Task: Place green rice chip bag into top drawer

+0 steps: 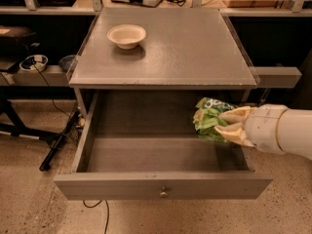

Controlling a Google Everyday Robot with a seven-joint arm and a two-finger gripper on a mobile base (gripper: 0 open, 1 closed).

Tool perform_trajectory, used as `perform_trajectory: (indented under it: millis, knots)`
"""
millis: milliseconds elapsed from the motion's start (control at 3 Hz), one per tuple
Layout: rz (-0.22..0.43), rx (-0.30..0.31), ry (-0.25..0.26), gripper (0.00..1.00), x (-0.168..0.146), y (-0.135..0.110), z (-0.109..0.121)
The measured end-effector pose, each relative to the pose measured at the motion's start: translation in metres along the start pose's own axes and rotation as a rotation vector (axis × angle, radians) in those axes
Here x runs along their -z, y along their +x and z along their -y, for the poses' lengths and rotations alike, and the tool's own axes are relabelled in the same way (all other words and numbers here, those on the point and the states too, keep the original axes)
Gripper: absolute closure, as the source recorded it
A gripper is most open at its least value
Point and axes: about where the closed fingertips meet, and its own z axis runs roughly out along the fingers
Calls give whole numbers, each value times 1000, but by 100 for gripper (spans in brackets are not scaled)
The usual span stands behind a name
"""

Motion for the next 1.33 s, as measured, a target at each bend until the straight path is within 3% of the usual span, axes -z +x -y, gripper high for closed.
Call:
perform_trajectory:
  millis: [667, 1333]
  knots:
    - [38, -33, 12, 100, -17, 10, -12]
    - [30, -66, -40, 100, -43, 30, -33]
